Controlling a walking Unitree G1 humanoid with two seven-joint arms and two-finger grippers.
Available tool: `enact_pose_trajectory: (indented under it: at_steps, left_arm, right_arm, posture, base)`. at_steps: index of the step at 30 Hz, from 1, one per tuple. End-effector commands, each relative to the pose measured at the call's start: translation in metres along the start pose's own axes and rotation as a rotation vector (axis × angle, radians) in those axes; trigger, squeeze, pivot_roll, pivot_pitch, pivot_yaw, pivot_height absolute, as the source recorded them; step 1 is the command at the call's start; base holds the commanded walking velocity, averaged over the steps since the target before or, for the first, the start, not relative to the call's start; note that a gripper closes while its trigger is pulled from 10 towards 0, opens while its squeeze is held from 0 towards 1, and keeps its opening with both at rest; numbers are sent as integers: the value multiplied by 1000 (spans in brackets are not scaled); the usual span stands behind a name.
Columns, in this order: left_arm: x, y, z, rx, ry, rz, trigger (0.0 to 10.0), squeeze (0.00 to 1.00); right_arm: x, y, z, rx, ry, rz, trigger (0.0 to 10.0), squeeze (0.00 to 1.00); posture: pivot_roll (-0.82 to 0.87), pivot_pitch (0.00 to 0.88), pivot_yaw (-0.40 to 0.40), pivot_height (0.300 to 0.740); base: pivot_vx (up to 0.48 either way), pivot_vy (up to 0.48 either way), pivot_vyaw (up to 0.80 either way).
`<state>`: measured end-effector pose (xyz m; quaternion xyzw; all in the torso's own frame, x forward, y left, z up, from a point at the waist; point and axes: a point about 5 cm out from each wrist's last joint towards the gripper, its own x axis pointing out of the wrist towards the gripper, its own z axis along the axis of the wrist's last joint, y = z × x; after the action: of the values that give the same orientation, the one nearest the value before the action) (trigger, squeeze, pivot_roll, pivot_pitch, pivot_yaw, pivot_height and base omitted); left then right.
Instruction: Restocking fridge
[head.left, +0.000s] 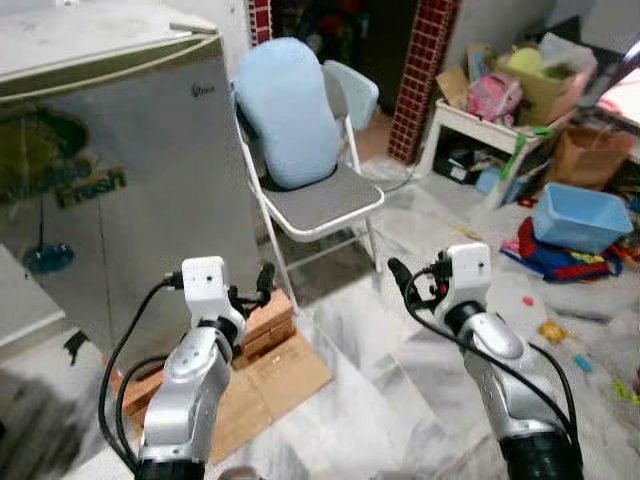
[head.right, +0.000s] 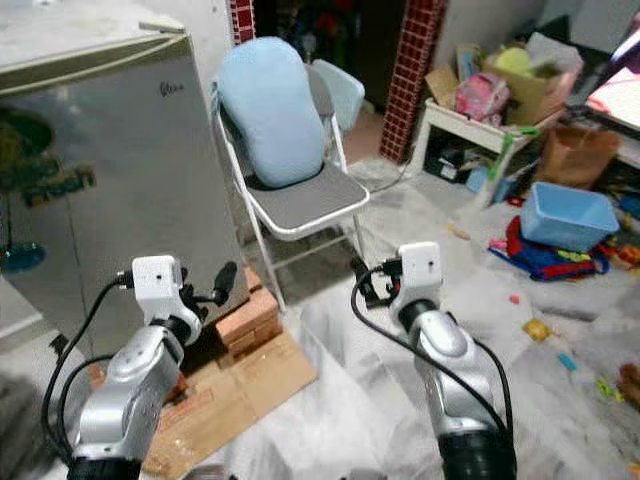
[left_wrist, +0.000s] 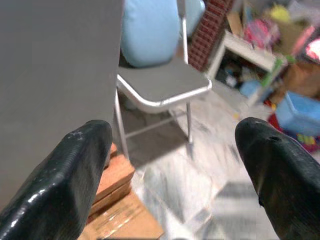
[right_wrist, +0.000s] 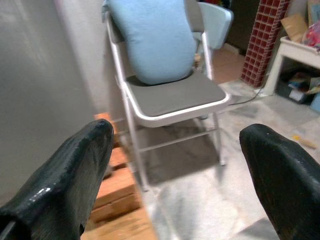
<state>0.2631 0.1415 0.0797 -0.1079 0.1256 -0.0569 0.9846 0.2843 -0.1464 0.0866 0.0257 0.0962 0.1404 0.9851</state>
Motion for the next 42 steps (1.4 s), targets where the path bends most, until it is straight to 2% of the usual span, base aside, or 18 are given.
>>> enact_pose_trajectory:
  at_steps: [1, 11, 31, 42]
  left_arm:
    - [3, -11, 4, -7, -6, -57, 10000, 0]
    - [2, -19, 2, 3, 21, -136, 10000, 0]
    - [-7, -36, 9, 7, -34, -324, 10000, 0]
    - [-7, -38, 8, 11, -34, -330, 10000, 0]
  right_arm:
    - [0, -6, 8, -14, -22, -21, 10000, 0]
    - [1, -6, 8, -15, -24, -21, 10000, 0]
    - [0, -6, 6, -11, -20, -25, 10000, 0]
    - [0, -6, 4, -17, -14, -23, 10000, 0]
  posture:
    - [3, 0, -1, 740]
    - [5, 0, -3, 740]
    - [4, 0, -4, 740]
    - [3, 0, -9, 740]
  base:
    - [0, 480, -800]
    - [0, 478, -800]
    - [28, 0, -800]
    - [271, -217, -800]
